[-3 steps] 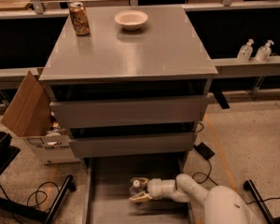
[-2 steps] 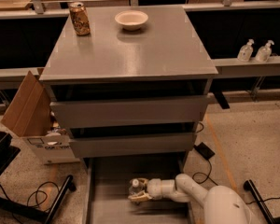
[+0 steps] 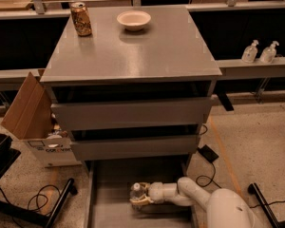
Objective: Pick blue plastic bottle from bottom drawer and place on counter
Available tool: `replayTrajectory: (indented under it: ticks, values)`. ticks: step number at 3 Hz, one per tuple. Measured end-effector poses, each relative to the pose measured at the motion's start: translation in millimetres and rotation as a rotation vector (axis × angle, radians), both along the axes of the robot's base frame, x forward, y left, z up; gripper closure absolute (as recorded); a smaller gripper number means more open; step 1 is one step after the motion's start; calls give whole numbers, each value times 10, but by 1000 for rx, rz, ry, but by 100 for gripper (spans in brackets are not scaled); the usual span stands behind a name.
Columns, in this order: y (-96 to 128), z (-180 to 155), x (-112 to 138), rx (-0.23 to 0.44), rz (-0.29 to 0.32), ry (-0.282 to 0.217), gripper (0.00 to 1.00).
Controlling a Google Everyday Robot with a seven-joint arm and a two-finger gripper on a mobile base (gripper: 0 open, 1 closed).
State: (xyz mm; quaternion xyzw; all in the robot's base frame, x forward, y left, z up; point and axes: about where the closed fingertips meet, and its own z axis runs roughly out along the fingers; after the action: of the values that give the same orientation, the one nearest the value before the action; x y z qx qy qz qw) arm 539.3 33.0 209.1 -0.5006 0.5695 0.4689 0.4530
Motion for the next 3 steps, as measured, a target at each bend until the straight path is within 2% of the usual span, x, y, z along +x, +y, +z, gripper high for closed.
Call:
replayTrajectory:
  ticks: [1,2,3]
  values:
    - [12,12,-12,2,3,1,100]
    - [2,191,-108,12,21,3,100]
    - [-163,789,-216,0,31,-2,100]
